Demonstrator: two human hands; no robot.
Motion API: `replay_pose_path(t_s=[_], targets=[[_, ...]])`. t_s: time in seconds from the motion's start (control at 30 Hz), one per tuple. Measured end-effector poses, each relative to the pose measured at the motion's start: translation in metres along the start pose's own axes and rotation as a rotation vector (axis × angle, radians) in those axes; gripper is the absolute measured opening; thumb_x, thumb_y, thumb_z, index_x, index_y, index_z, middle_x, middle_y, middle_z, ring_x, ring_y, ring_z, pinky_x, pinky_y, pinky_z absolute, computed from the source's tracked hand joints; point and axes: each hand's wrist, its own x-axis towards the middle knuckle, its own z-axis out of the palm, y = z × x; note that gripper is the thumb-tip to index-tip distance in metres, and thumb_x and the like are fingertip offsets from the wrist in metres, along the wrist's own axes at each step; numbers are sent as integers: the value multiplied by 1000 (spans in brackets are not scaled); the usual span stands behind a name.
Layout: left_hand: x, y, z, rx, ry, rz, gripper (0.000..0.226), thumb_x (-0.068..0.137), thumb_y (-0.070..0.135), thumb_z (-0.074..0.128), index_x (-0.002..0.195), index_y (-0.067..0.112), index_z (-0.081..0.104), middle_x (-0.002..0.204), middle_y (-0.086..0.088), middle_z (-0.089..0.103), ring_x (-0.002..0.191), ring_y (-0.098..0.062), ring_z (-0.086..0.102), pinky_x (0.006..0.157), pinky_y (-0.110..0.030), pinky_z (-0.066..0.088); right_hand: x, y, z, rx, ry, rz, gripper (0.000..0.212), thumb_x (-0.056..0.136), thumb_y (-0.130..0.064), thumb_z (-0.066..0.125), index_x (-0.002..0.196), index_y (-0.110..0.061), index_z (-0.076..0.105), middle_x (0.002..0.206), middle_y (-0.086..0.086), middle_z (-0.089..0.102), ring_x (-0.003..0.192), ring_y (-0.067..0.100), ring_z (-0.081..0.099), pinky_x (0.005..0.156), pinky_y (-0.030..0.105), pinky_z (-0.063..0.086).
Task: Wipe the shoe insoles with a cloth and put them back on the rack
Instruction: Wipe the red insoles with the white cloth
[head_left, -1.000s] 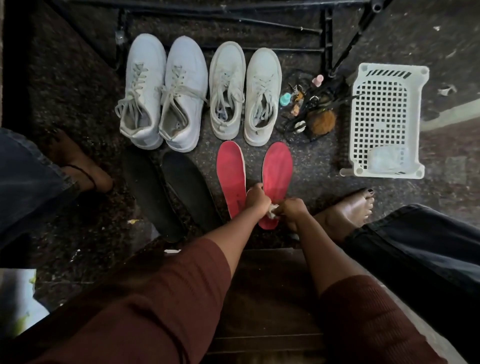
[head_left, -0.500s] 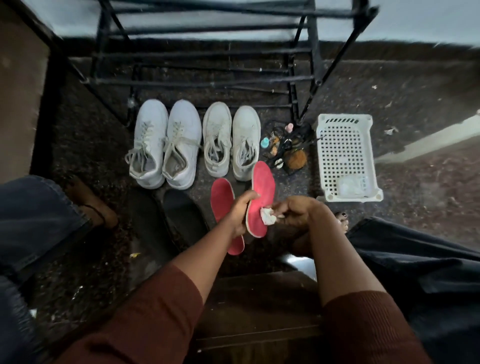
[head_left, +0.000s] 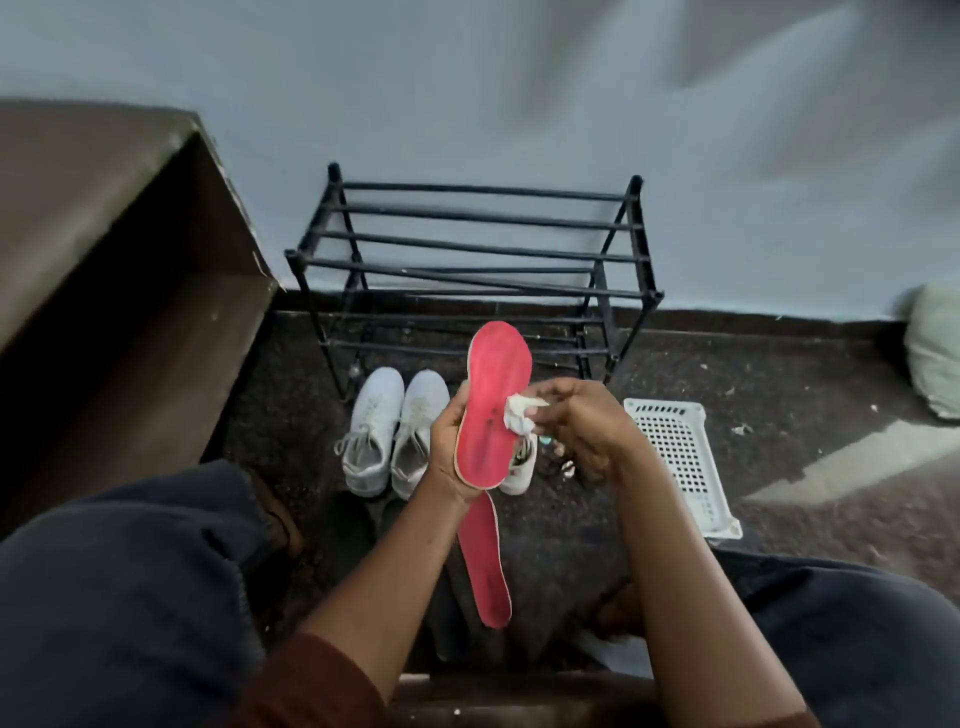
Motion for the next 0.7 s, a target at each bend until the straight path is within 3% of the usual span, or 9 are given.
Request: replay_pose_path(t_s=[0.07, 0.13, 0.23, 0.37, 0.43, 0.5, 0.57, 0.63, 0.7], targets=[[-14, 10, 12, -59, -59, 41, 69, 60, 32, 87, 114, -3, 64, 104, -20, 68, 90, -31, 68, 78, -38, 57, -12, -15, 22, -73, 58, -189, 15, 75, 6, 64, 87, -4, 67, 83, 13, 67, 73, 20, 64, 66, 26, 55], [-28, 15, 25, -106, -115, 65, 59, 66, 29, 83, 112, -4, 65, 106, -21, 68, 96, -32, 68, 85, -41, 56, -20, -27, 43, -347, 133, -345, 17, 70, -10, 71, 84, -19, 73, 89, 5, 71, 85, 19, 65, 82, 32, 52], [-41, 24, 39, -165, -189, 65, 54, 76, 24, 77, 118, -5, 60, 117, -23, 63, 111, -37, 60, 99, -47, 46, -32, -42, 70, -783, 262, -534, 23, 80, -3, 62, 97, -13, 73, 101, 7, 71, 94, 19, 62, 83, 18, 38], [-45, 41, 46, -117, -45, 70, 90, 72, 40, 78, 143, 6, 35, 152, -16, 28, 140, -30, 28, 117, -43, 21, -40, -40, 96, -1086, 132, -576, 31, 85, 2, 49, 105, -9, 70, 105, 16, 68, 95, 32, 62, 89, 34, 41], [-45, 46, 47, -71, 47, 60, 76, 83, 54, 55, 135, 1, 44, 139, -26, 44, 128, -35, 44, 111, -45, 31, -44, -36, 102, -1163, 46, -535, 34, 83, 3, 48, 106, -10, 69, 101, 17, 69, 94, 32, 63, 99, 38, 37], [-46, 48, 41, -69, 55, 45, 68, 85, 56, 44, 123, 0, 52, 117, -26, 62, 103, -34, 64, 89, -43, 52, -51, -35, 103, -1190, -10, -523, 34, 82, 4, 48, 104, -8, 70, 96, 19, 70, 92, 33, 64, 103, 43, 34], [-47, 50, 39, -65, 57, 49, 73, 73, 49, 67, 126, 2, 50, 115, -27, 62, 95, -35, 68, 77, -44, 57, -58, -39, 102, -1170, -112, -493, 33, 80, 5, 50, 101, -8, 72, 95, 18, 71, 94, 29, 64, 103, 40, 36], [-44, 52, 32, -44, 56, 56, 95, 51, 38, 89, 130, 1, 50, 117, -27, 61, 98, -36, 67, 77, -46, 57, -63, -45, 98, -1173, -228, -429, 33, 76, 4, 56, 98, -13, 74, 95, 11, 73, 97, 22, 63, 102, 30, 37], [-44, 57, 33, -14, -10, 55, 92, 44, 35, 93, 121, -2, 60, 115, -25, 63, 99, -35, 67, 81, -46, 56, -63, -52, 95, -1173, -220, -393, 32, 75, 4, 58, 95, -15, 74, 96, 9, 72, 95, 17, 62, 81, 8, 37]])
